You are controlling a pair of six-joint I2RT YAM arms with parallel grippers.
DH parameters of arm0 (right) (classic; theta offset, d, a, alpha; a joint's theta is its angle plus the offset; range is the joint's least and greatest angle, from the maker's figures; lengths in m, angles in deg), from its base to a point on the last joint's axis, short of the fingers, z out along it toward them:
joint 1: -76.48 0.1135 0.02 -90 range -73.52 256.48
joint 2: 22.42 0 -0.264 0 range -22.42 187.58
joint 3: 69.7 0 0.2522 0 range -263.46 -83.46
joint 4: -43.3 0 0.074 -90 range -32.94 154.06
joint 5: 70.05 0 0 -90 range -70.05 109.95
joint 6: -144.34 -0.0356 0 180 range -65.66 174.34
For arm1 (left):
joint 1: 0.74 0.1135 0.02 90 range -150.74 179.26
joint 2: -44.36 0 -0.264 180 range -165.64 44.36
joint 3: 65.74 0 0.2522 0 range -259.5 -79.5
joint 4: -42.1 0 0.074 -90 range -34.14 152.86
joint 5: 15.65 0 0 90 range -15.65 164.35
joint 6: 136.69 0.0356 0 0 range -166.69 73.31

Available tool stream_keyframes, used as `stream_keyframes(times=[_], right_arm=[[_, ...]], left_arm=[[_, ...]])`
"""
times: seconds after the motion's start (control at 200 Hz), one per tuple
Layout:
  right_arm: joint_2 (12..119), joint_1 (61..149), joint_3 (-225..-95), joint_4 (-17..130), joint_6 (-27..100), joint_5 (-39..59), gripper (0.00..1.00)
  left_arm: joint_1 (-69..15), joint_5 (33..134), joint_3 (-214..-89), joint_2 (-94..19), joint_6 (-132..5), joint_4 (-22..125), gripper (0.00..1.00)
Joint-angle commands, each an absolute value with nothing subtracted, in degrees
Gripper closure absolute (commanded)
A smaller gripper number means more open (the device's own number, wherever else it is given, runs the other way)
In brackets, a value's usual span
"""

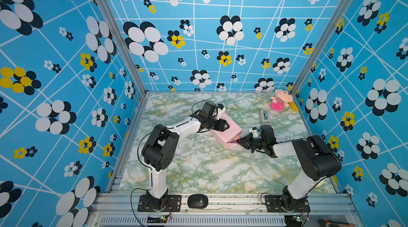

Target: Wrap the gift box in paper

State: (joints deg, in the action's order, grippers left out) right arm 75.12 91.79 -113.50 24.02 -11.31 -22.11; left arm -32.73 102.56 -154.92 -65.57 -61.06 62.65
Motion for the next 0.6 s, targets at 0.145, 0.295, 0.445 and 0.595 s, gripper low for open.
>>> stream_keyframes(times=[0.145,0.295,0.445,0.595], right_arm=[[73.83,92.43,-115.0,24.54,-12.75,-20.74,0.96],[73.78,92.47,-115.45,24.63,-13.16,-20.65,0.97],[73.65,92.65,-116.38,25.53,-13.16,-20.73,0.97],[73.82,92.69,-116.51,25.68,-13.16,-20.57,0.97]], left_arm=[[-34.54,97.07,-154.53,-59.14,-46.8,63.94,0.24],[-38.86,92.94,-148.99,-52.46,-32.64,63.06,0.14],[-46.7,84.16,-140.42,-48.08,-15.57,59.76,0.05],[-50.76,75.0,-138.64,-50.85,-12.54,57.23,0.01]])
